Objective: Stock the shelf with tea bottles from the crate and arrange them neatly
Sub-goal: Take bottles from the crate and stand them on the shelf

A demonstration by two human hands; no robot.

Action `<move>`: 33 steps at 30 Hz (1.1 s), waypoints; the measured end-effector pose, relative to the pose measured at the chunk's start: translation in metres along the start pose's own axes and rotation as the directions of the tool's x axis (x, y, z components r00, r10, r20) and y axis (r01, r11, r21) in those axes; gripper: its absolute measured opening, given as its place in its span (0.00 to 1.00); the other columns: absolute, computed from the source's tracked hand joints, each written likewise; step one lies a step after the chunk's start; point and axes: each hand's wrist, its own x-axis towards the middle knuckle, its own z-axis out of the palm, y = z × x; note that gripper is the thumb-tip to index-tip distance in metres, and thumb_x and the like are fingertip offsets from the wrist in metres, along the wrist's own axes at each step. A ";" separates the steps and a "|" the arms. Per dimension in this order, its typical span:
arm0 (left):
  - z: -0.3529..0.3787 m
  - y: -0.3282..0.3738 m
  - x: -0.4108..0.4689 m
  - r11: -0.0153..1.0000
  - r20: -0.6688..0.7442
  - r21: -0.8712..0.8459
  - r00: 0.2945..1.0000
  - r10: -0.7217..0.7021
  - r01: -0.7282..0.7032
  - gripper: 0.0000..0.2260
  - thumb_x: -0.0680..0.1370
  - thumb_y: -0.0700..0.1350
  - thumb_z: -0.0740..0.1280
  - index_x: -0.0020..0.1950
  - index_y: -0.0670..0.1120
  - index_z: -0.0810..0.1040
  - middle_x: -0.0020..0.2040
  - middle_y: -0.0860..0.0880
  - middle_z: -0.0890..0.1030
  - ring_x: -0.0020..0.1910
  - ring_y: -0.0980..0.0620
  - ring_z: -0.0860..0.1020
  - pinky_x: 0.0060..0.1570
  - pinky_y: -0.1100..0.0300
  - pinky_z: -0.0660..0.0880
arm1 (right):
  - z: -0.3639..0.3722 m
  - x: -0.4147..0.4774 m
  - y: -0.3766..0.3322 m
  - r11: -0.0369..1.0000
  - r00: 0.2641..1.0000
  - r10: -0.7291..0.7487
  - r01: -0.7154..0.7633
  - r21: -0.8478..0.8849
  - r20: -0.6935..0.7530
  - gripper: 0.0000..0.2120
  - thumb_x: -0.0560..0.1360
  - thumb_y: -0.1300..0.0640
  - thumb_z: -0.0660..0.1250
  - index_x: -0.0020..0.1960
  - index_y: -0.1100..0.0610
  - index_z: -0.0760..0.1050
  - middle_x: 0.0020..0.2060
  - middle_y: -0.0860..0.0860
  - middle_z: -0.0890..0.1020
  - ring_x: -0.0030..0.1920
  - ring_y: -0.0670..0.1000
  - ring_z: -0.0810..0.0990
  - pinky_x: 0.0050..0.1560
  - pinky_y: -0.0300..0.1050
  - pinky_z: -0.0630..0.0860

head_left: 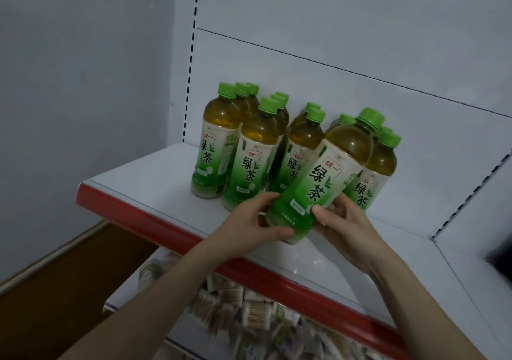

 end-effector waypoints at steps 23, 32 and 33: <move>-0.031 -0.038 -0.019 0.482 -0.130 0.875 0.979 0.160 0.037 0.24 0.70 0.64 0.54 0.35 0.51 0.84 0.36 0.51 0.83 0.38 0.46 0.79 0.34 0.55 0.75 | 0.034 0.055 0.017 0.765 0.905 -0.268 -0.008 -0.644 -0.331 0.24 0.65 0.57 0.76 0.58 0.60 0.74 0.52 0.52 0.82 0.46 0.47 0.80 0.41 0.33 0.75; -0.029 -0.042 -0.019 0.466 -0.130 0.885 0.972 0.197 0.024 0.20 0.71 0.60 0.57 0.32 0.50 0.83 0.32 0.50 0.82 0.33 0.46 0.79 0.29 0.58 0.74 | 0.040 0.050 0.020 0.765 0.910 -0.257 -0.013 -0.643 -0.325 0.27 0.67 0.57 0.74 0.63 0.60 0.70 0.57 0.53 0.80 0.52 0.46 0.77 0.50 0.39 0.75; -0.028 -0.042 -0.019 0.466 -0.126 0.885 0.973 0.195 0.021 0.20 0.71 0.59 0.57 0.31 0.50 0.83 0.32 0.50 0.82 0.33 0.46 0.79 0.29 0.58 0.74 | 0.041 0.049 0.019 0.763 0.913 -0.250 -0.018 -0.646 -0.322 0.27 0.68 0.57 0.73 0.63 0.60 0.69 0.58 0.53 0.79 0.52 0.45 0.76 0.48 0.36 0.73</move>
